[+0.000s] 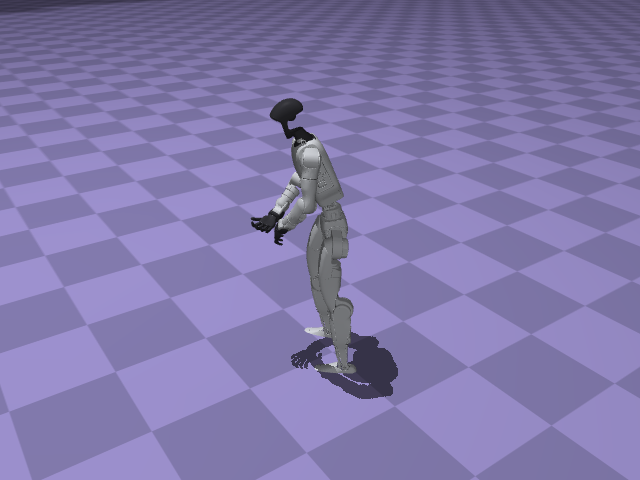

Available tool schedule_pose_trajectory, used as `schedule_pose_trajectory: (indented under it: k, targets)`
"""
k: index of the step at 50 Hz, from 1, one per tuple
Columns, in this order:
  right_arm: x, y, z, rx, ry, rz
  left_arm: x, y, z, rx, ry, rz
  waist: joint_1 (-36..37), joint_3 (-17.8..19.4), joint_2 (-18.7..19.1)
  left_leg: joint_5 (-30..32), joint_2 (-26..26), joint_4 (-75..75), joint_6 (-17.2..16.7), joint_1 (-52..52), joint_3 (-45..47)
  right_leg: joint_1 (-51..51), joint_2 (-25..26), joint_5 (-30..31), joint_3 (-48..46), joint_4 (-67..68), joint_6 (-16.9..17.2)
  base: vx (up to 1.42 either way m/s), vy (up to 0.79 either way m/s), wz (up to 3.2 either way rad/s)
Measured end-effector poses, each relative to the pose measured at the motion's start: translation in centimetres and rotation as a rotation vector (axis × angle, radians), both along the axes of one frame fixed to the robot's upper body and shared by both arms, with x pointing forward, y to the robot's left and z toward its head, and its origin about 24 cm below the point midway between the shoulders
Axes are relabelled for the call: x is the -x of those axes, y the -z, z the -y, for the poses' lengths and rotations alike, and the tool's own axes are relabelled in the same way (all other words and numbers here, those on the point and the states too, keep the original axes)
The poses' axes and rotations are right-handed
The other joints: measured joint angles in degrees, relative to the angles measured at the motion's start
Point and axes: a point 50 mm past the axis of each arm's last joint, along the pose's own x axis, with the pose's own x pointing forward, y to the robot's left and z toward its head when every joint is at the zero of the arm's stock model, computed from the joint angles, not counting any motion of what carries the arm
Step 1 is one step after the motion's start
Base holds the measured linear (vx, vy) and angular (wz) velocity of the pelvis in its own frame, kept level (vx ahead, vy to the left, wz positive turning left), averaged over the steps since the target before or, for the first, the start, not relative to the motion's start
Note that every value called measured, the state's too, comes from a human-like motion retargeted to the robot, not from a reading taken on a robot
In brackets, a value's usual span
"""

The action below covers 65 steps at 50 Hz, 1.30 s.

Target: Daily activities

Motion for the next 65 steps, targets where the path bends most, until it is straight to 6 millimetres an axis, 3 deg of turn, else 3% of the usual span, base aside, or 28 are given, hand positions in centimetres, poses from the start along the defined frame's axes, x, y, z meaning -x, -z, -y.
schedule_pose_trajectory:
  k: [5,10,15,20,24,27,35,40,45,55,65]
  targets:
    - [3.6,3.5,-0.7,-0.059,-0.020,-0.174,0.0,0.0,-0.1,0.014,-0.027,0.004,0.38,-0.17,-0.02,0.40,0.08,-0.85,0.31,0.55,-0.18,0.44,0.31,0.36,0.21,-1.11,-0.03,0.00,0.00,0.00]
    - [5.1,4.6,-1.4,-0.127,-0.063,-0.259,0.2,0.5,-0.2,0.006,-0.040,-0.002,0.76,-0.55,-0.35,0.76,0.11,-1.50,0.13,1.03,0.13,0.91,0.61,0.69,0.63,-2.29,0.05,0.00,0.00,0.00]
    - [2.2,2.2,-2.1,-0.116,-0.170,-0.170,0.8,1.4,-0.3,-0.067,0.007,-0.001,0.73,-1.00,-0.84,0.39,0.13,-1.15,-0.44,1.41,1.41,1.01,0.76,0.67,1.66,-2.18,0.19,0.00,0.00,0.00]
    - [-2.9,-3.0,-3.1,-0.056,-0.218,-0.007,1.2,2.1,-0.3,-0.130,0.058,-0.005,0.39,-1.29,-1.27,-0.09,0.03,-0.48,-0.32,1.43,2.85,0.56,0.78,0.78,2.83,-1.63,0.33,0.00,0.00,-0.04]
    - [-4.0,-4.5,-3.9,-0.047,-0.210,0.039,0.8,2.0,-0.6,-0.101,0.014,-0.009,0.13,-1.15,-1.53,-0.23,-0.06,-0.24,0.12,1.53,3.30,0.48,0.75,1.05,3.10,-1.53,0.44,0.00,0.00,0.00]
    - [-2.5,-3.0,-4.3,-0.072,-0.211,-0.005,0.4,1.6,-1.0,-0.053,-0.052,-0.006,-0.10,-0.95,-1.65,-0.30,-0.13,0.04,0.23,1.62,3.23,0.60,0.69,1.19,3.09,-1.38,0.43,0.00,0.00,0.00]
    - [5.0,4.4,-4.3,-0.119,-0.176,-0.297,-0.7,0.8,-2.1,0.052,-0.232,0.011,-0.43,-0.47,-1.57,-0.71,-0.33,0.88,0.99,1.51,1.98,0.55,0.46,0.80,2.86,-0.58,-0.12,0.00,0.00,0.00]
    - [7.2,6.4,-4.3,-0.074,-0.196,-0.379,-0.9,0.7,-2.3,0.061,-0.273,0.017,-0.44,-0.30,-1.72,-0.69,-0.32,0.95,1.13,0.98,1.71,-0.07,0.44,0.68,2.81,-0.35,-0.42,0.00,0.00,0.00]
    - [7.0,7.1,-4.6,0.022,-0.253,-0.371,-1.0,0.7,-2.2,0.053,-0.273,0.012,-0.25,-0.24,-2.04,-0.46,-0.16,0.71,0.74,0.42,1.97,-0.77,0.61,0.75,3.04,-0.38,-0.69,0.00,0.00,0.00]
    - [4.7,7.0,-5.0,0.256,-0.348,-0.279,-1.1,0.6,-1.7,-0.007,-0.210,0.053,0.50,0.23,-2.60,-0.64,-0.09,0.97,0.18,-0.09,2.43,-1.64,0.48,-0.12,3.40,0.79,-1.40,0.00,0.00,0.00]
    - [3.9,6.5,-5.2,0.328,-0.305,-0.203,-1.4,0.0,-2.2,0.017,-0.244,0.125,1.15,-0.12,-3.05,-0.79,0.08,1.14,0.62,0.26,2.26,-1.27,0.58,-0.40,3.11,1.01,-1.49,0.00,0.00,0.00]
